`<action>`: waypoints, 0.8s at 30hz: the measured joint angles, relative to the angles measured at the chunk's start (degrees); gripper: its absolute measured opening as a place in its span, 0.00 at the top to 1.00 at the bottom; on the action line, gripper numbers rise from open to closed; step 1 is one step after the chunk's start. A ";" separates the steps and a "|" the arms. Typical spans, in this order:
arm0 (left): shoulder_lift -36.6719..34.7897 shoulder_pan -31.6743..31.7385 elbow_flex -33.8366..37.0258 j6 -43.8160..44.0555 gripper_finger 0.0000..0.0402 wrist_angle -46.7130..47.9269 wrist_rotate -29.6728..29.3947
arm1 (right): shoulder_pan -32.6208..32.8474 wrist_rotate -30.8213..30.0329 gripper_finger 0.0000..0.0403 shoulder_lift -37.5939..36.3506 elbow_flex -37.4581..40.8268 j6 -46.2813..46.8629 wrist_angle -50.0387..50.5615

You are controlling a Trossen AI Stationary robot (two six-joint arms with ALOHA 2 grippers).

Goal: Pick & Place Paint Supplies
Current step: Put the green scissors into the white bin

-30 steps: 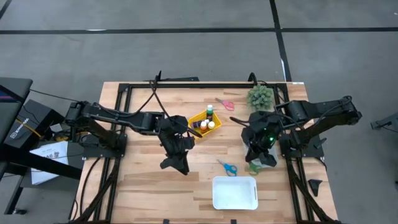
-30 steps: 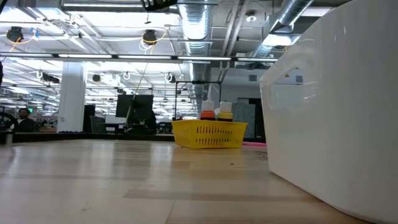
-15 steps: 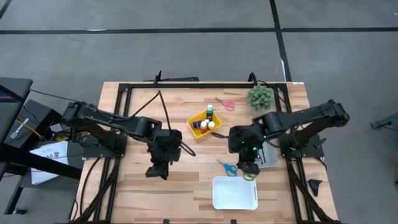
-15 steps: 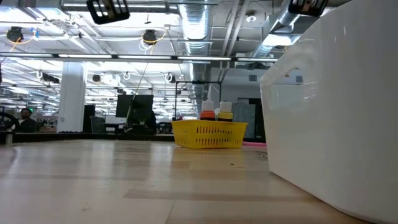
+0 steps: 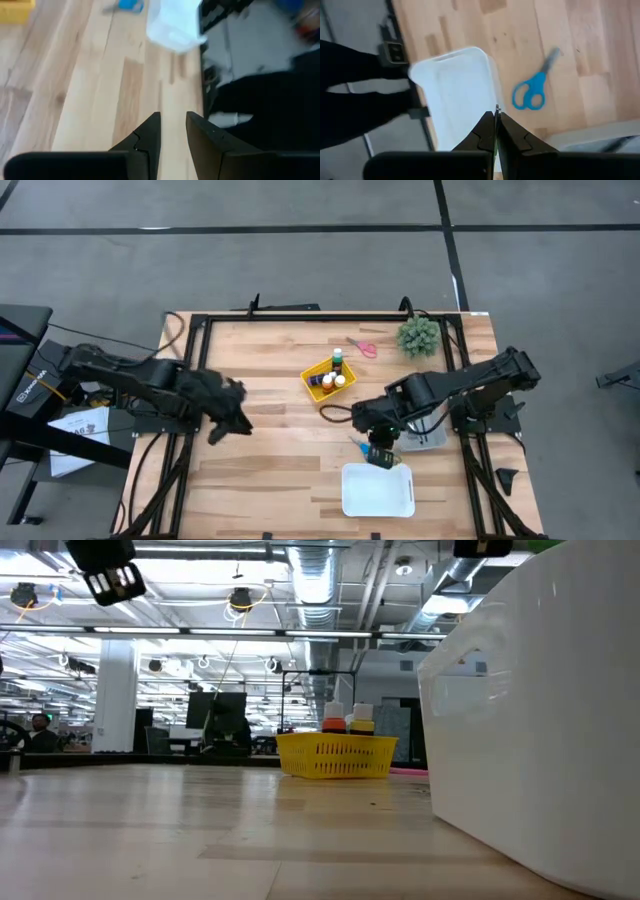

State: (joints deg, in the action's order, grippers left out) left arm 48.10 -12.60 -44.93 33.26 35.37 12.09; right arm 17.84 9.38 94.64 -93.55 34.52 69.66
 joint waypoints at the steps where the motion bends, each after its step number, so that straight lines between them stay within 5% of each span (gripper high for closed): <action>1: -1.97 0.04 1.58 0.74 0.79 -1.98 -0.36 | 0.35 -0.32 1.00 0.80 -0.26 0.07 0.47; 10: -11.11 0.28 8.74 6.58 0.79 -12.92 -9.30 | 3.10 0.63 1.00 6.32 -0.67 9.05 -0.19; 24: -8.12 0.17 10.14 10.82 0.79 -21.94 -13.19 | 13.11 -6.54 1.00 10.39 -0.90 17.77 -2.68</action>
State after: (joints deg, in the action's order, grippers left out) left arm 39.98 -12.43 -34.79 44.07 13.44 -1.10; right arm 30.94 2.84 105.03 -94.44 52.29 66.98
